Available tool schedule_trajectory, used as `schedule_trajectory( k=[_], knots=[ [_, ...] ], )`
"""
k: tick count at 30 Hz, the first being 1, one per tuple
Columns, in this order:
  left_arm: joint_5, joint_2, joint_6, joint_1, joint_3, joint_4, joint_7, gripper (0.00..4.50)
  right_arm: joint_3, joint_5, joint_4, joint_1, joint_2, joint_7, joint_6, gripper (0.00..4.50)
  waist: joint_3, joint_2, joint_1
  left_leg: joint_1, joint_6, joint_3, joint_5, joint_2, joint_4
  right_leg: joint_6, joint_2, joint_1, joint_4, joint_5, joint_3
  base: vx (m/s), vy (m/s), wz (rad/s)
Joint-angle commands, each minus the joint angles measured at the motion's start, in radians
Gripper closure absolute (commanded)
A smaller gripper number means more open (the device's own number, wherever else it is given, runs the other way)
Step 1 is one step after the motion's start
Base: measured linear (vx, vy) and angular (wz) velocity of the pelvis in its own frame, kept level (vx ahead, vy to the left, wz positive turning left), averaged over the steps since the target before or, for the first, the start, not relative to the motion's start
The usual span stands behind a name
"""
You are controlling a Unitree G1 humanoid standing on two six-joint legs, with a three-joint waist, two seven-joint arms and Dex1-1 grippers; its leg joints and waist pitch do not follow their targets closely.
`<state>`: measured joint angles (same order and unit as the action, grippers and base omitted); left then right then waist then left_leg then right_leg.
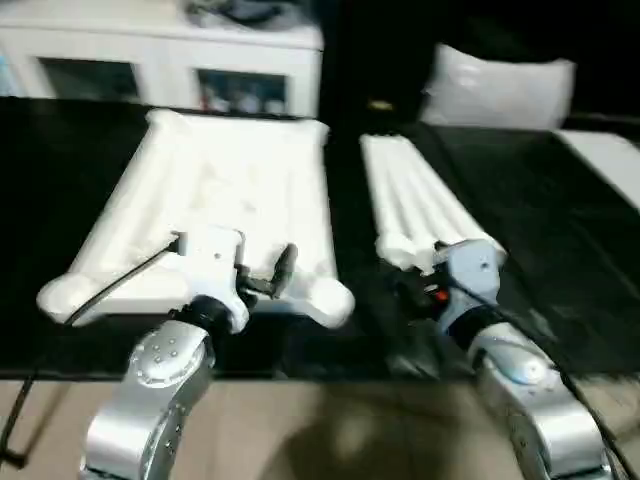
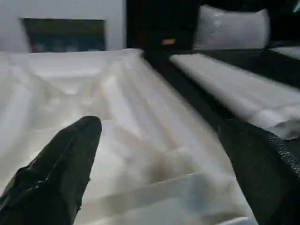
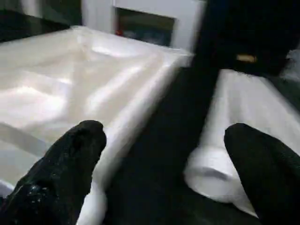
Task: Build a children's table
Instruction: Move to table
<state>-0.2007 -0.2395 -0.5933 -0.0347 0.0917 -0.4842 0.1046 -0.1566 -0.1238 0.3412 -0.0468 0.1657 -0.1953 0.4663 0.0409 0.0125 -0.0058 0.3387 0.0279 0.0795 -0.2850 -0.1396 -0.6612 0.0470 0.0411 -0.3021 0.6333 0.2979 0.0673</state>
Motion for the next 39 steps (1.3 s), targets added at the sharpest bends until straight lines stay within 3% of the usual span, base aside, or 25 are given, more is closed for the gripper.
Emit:
schedule_trajectory(
  k=[1, 4, 5, 6, 7, 8, 10, 12, 15, 18, 19, 21, 24, 26, 27, 28, 29, 32, 33, 34, 35, 36, 37, 38, 39],
  knots=[
    [0.009, 0.012, -0.005, -0.004, 0.015, 0.000, 0.007, 0.03, 0.020, 0.007, 0.005, -0.001, 0.018, -0.004, -0.005, 0.00, -0.063, -0.038, -0.050, -0.147, -0.288, -0.135, 0.082, -0.153, 0.130, 0.034, 0.021, -0.105, 0.061, 0.069, 0.000, 0.158, 0.002, 0.09],
    [0.017, 0.000, -0.014, 0.005, 0.025, -0.005, 0.026, 0.03, 0.013, 0.006, 0.002, -0.003, 0.027, -0.015, -0.009, 0.00, -0.051, -0.009, -0.045, -0.106, -0.450, -0.080, 0.199, -0.120, 0.128, -0.058, 0.055, -0.133, 0.057, -0.043, -0.023, 0.110, -0.003, 0.03],
    [0.021, -0.006, -0.015, 0.009, 0.031, -0.008, 0.032, 0.03, 0.012, 0.005, 0.002, -0.003, 0.028, -0.017, -0.008, 0.00, -0.045, 0.031, -0.030, -0.053, -0.355, 0.000, 0.055, -0.040, 0.097, -0.004, 0.087, -0.076, -0.049, -0.092, -0.063, 0.076, -0.017, 0.00],
    [0.024, -0.011, -0.014, 0.013, 0.035, -0.010, 0.038, 0.03, 0.010, 0.006, 0.003, 0.000, 0.030, -0.018, -0.003, 0.00, -0.053, 0.054, 0.006, 0.033, -0.265, 0.028, -0.051, 0.041, 0.002, 0.069, 0.165, 0.040, -0.116, 0.078, -0.168, 0.061, -0.073, 0.06],
    [0.023, -0.015, -0.012, 0.018, 0.035, -0.010, 0.039, 0.03, 0.007, 0.009, 0.003, 0.001, 0.030, -0.018, -0.002, 0.00, -0.055, 0.046, 0.021, 0.058, -0.210, 0.010, -0.038, 0.015, -0.041, 0.141, 0.227, 0.072, -0.139, 0.176, -0.194, 0.067, -0.073, -0.05],
    [0.022, -0.018, -0.010, 0.021, 0.034, -0.010, 0.038, 0.03, 0.006, 0.010, 0.003, 0.003, 0.029, -0.018, -0.003, 0.00, -0.051, 0.049, 0.030, 0.080, -0.099, 0.000, 0.014, 0.003, -0.059, 0.210, 0.208, 0.079, -0.134, 0.251, -0.174, 0.067, -0.073, -0.05],
    [0.019, -0.020, -0.010, 0.026, 0.029, -0.010, 0.036, 0.03, 0.004, 0.018, 0.004, 0.009, 0.027, -0.014, -0.005, 0.00, -0.037, 0.020, 0.029, 0.064, -0.056, 0.006, 0.054, -0.016, -0.001, 0.276, 0.151, 0.051, -0.135, 0.259, -0.119, 0.073, -0.011, -0.05],
    [0.019, -0.031, -0.012, 0.029, 0.030, -0.007, 0.048, 0.03, -0.002, 0.024, 0.009, 0.017, 0.027, -0.012, -0.006, 0.00, -0.022, -0.037, 0.001, 0.009, -0.044, 0.003, -0.125, -0.070, 0.118, 0.183, 0.039, 0.002, -0.098, 0.304, -0.030, 0.075, 0.032, 0.01],
    [0.018, -0.040, -0.013, 0.027, 0.028, -0.004, 0.064, 0.03, -0.009, 0.026, 0.018, 0.028, 0.031, -0.014, -0.008, 0.00, -0.039, -0.063, -0.037, -0.097, -0.187, -0.075, -0.181, -0.109, 0.149, 0.137, 0.034, -0.054, -0.015, 0.024, -0.005, 0.097, 0.047, 0.07],
    [0.015, -0.053, -0.022, 0.022, 0.030, -0.010, 0.084, 0.03, -0.012, 0.027, 0.024, 0.037, 0.033, -0.011, -0.012, 0.00, -0.040, -0.045, -0.030, -0.033, -0.288, -0.017, -0.033, -0.043, 0.108, 0.152, 0.085, 0.008, -0.068, -0.099, -0.044, 0.087, 0.021, 0.03],
    [0.011, -0.059, -0.025, 0.020, 0.030, -0.012, 0.092, 0.03, -0.013, 0.029, 0.024, 0.039, 0.034, -0.011, -0.015, 0.00, -0.062, -0.037, 0.008, 0.061, -0.256, 0.015, 0.098, -0.004, 0.051, 0.192, 0.129, 0.112, -0.107, -0.096, -0.096, 0.058, 0.015, 0.00],
    [0.009, -0.063, -0.028, 0.020, 0.031, -0.011, 0.099, 0.03, -0.013, 0.033, 0.025, 0.042, 0.034, -0.014, -0.016, 0.00, -0.065, -0.036, 0.008, 0.064, -0.221, 0.017, 0.168, -0.011, 0.065, 0.213, 0.087, 0.106, -0.100, -0.087, -0.073, 0.058, 0.015, 0.00],
    [0.004, -0.067, -0.027, 0.020, 0.032, -0.008, 0.103, 0.03, -0.011, 0.036, 0.029, 0.043, 0.034, -0.016, -0.016, 0.00, -0.062, -0.059, -0.013, -0.017, -0.265, -0.009, 0.221, -0.035, 0.097, 0.213, 0.034, 0.045, -0.063, -0.082, -0.022, 0.074, -0.008, 0.06],
    [0.004, -0.067, -0.026, 0.020, 0.032, -0.007, 0.105, 0.03, -0.011, 0.036, 0.030, 0.043, 0.035, -0.015, -0.015, 0.00, -0.062, -0.071, -0.040, -0.114, -0.393, -0.072, 0.238, -0.088, 0.105, 0.165, 0.027, -0.050, -0.010, -0.022, 0.002, 0.101, -0.014, 0.05],
    [0.005, -0.064, -0.027, 0.019, 0.032, -0.005, 0.107, 0.03, -0.011, 0.034, 0.031, 0.041, 0.037, -0.015, -0.015, 0.00, -0.046, -0.043, -0.038, -0.097, -0.453, -0.068, 0.170, -0.089, 0.105, 0.127, 0.067, -0.050, -0.021, -0.034, -0.030, 0.059, -0.028, 0.08],
    [0.007, -0.060, -0.027, 0.019, 0.034, -0.004, 0.108, 0.03, -0.011, 0.033, 0.030, 0.038, 0.041, -0.017, -0.015, 0.00, -0.052, -0.015, -0.011, 0.011, -0.391, 0.009, 0.149, 0.012, 0.047, 0.166, 0.098, 0.069, -0.078, -0.127, -0.089, 0.000, 0.000, 0.00],
    [0.008, -0.058, -0.026, 0.020, 0.034, -0.004, 0.109, 0.03, -0.013, 0.034, 0.030, 0.036, 0.042, -0.019, -0.015, 0.00, -0.041, -0.014, 0.011, 0.054, -0.349, 0.019, 0.119, 0.022, 0.027, 0.183, 0.126, 0.102, -0.114, -0.046, -0.115, 0.000, 0.000, 0.00],
    [0.008, -0.051, -0.028, 0.016, 0.037, -0.002, 0.105, 0.03, -0.009, 0.032, 0.027, 0.029, 0.041, -0.021, -0.008, 0.00, -0.051, -0.034, 0.033, 0.089, -0.188, 0.009, 0.142, -0.015, 0.023, 0.235, 0.126, 0.136, -0.116, 0.031, -0.114, 0.000, 0.000, 0.00],
    [0.008, -0.050, -0.028, 0.017, 0.037, -0.003, 0.104, 0.03, -0.008, 0.030, 0.027, 0.028, 0.039, -0.019, -0.002, 0.00, -0.051, -0.061, 0.002, -0.018, -0.156, -0.010, 0.169, -0.051, 0.094, 0.202, 0.036, 0.059, -0.064, -0.032, -0.032, 0.063, -0.033, 0.05],
    [0.008, -0.050, -0.028, 0.017, 0.037, -0.003, 0.104, 0.03, -0.008, 0.030, 0.027, 0.028, 0.039, -0.019, -0.002, 0.00, -0.057, -0.061, -0.014, -0.059, -0.230, -0.037, 0.210, -0.065, 0.104, 0.172, 0.019, 0.031, -0.039, -0.061, -0.013, 0.109, -0.038, 0.07],
    [0.008, -0.049, -0.027, 0.020, 0.038, -0.005, 0.103, 0.03, -0.009, 0.032, 0.026, 0.025, 0.037, -0.023, 0.002, 0.00, -0.070, -0.086, -0.030, -0.213, -0.159, -0.062, 0.222, -0.175, 0.106, 0.091, 0.030, -0.114, 0.033, 0.068, -0.017, 0.109, -0.038, 0.07],
    [0.009, -0.047, -0.027, 0.023, 0.038, -0.007, 0.103, 0.03, -0.010, 0.033, 0.025, 0.023, 0.038, -0.027, 0.002, 0.00, -0.072, -0.054, -0.049, -0.203, -0.163, -0.075, 0.277, -0.214, 0.121, 0.026, 0.050, -0.120, 0.054, 0.055, -0.019, 0.088, -0.025, -0.30],
    [0.009, -0.045, -0.029, 0.026, 0.039, -0.009, 0.103, 0.03, -0.009, 0.029, 0.025, 0.021, 0.040, -0.033, 0.000, 0.00, -0.041, -0.051, -0.023, -0.139, -0.206, -0.039, 0.171, -0.198, 0.153, -0.029, 0.074, -0.113, 0.064, 0.013, -0.022, 0.043, -0.033, -0.48],
    [0.009, -0.045, -0.030, 0.026, 0.040, -0.010, 0.104, 0.03, -0.010, 0.029, 0.024, 0.020, 0.042, -0.036, -0.002, 0.00, -0.040, -0.030, -0.024, -0.140, -0.200, -0.010, 0.098, -0.179, 0.154, -0.002, 0.084, -0.109, 0.042, -0.016, -0.029, 0.043, -0.033, -0.48],
    [0.009, -0.045, -0.030, 0.027, 0.041, -0.011, 0.106, 0.03, -0.013, 0.028, 0.024, 0.019, 0.046, -0.040, -0.003, 0.00, -0.042, 0.015, 0.000, -0.012, -0.220, 0.042, -0.043, -0.017, 0.079, 0.034, 0.105, 0.019, -0.074, 0.008, -0.099, 0.013, -0.052, -0.12]
  ],
)
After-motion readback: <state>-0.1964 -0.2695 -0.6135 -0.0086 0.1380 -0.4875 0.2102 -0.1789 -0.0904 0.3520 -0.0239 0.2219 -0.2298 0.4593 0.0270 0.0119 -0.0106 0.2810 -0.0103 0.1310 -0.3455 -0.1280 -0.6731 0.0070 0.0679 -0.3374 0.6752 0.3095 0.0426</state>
